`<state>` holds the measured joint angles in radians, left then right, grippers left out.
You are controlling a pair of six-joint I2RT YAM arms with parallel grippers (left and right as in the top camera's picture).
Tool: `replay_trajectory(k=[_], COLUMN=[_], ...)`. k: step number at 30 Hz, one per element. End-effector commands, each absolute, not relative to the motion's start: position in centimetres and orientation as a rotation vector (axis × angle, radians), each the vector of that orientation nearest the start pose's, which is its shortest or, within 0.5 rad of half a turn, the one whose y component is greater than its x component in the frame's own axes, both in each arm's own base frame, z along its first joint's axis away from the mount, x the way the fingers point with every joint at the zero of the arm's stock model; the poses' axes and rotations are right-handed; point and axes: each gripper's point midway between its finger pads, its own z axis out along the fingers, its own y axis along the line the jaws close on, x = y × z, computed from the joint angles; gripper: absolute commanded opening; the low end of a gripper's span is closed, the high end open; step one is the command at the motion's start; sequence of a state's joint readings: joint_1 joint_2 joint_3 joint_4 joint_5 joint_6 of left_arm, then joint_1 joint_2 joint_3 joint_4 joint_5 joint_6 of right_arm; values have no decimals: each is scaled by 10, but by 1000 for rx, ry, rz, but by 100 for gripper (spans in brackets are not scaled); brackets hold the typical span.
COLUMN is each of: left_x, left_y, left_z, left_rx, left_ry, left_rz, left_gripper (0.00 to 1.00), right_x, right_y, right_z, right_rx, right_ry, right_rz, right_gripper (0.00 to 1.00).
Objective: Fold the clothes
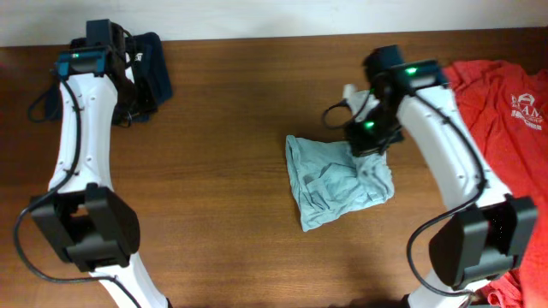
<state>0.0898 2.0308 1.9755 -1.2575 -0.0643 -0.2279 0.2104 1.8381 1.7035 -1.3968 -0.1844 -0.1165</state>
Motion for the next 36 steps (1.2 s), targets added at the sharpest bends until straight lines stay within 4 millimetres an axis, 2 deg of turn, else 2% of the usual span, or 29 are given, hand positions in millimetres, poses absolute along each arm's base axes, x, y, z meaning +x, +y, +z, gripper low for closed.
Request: replay_trajectory(k=[1,10,16,20,26,27,28,29,34,36], left_x=[446,447,447,447,447,447,447,447,447,446], left_y=[51,51,51,51,51,51,51,51,51,51], left_z=[145,144,144,144,144,144,144,144,144,144], left_rx=[-478,-477,-477,-477,-477,-477,-477,-477,-477,-477], left_ry=[2876,2874,2873,2873,2874,2874,2874,2874,2874,2874], left_rz=[75,75,75,75,75,75,75,75,75,75], left_gripper=[50,50,50,50,50,50,50,50,50,50], right_x=[328,315,301,293,288,289,290,290,288,285], right_y=[118,160,186,197,210,210,211,211,222,236], right_z=[138,86,58,48,48,48,48,48,51,56], right_rx=[-622,-789,-872,-927,-981,-982,-981,-981,-984,-988], right_ry=[3060,3000,2954,2933,2904,2899,2896,2896,2876,2846], right_rz=[218,249,347,355,359,360,361,362,465,585], right_gripper=[8,9,9,9,9,14,28,32,38,48])
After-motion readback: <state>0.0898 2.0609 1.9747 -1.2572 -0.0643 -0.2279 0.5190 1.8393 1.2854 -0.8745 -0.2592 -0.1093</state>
